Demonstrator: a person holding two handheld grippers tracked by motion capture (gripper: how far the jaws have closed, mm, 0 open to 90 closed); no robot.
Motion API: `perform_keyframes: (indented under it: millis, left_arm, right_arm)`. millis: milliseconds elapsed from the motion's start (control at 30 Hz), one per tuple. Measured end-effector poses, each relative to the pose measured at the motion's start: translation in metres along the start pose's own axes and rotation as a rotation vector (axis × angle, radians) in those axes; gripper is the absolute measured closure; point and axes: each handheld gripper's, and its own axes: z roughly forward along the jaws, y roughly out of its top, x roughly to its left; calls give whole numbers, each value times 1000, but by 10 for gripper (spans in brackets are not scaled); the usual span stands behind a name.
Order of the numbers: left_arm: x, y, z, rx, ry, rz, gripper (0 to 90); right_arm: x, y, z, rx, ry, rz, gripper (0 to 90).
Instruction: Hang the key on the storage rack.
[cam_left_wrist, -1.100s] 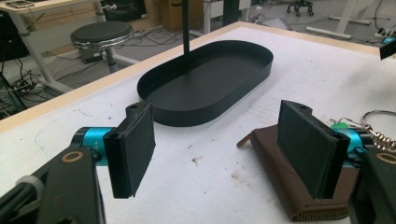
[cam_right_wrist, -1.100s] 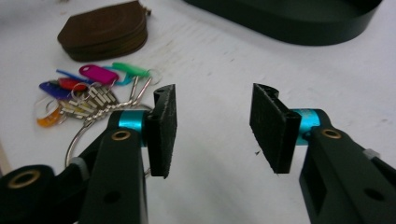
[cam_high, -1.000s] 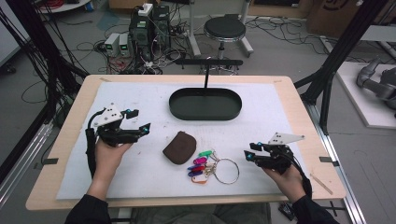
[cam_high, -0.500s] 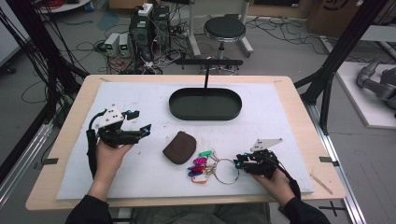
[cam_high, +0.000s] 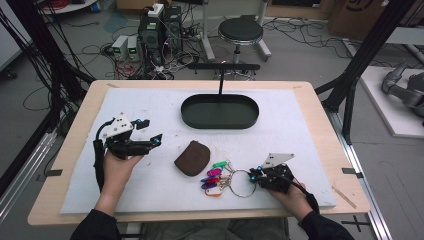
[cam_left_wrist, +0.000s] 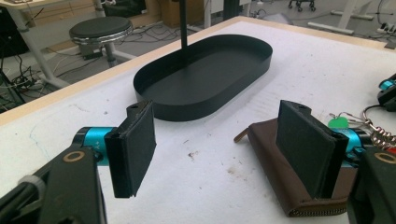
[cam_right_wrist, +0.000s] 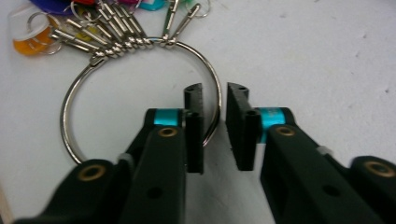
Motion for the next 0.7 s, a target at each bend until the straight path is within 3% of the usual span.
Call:
perform_keyframes:
  millis: [67, 200, 333, 533, 700]
  left_arm:
    - [-1, 0, 1, 2, -2, 3, 289]
    - [-2, 0, 2, 1, -5, 3, 289]
    - [-3, 0, 2, 6, -5, 8, 289]
    - [-3, -1, 0, 0, -3, 5, 289]
    - [-4, -1, -1, -3, 0, 5, 289]
  right_arm:
    - [2, 1, 0, 2, -6, -19, 851]
    - [0, 1, 0, 5, 5, 4, 863]
    - [-2, 3, -1, -1, -20, 11, 873]
    - [-11, 4, -9, -61, -43, 63, 877]
    - [-21, 5, -23, -160, -70, 119, 877]
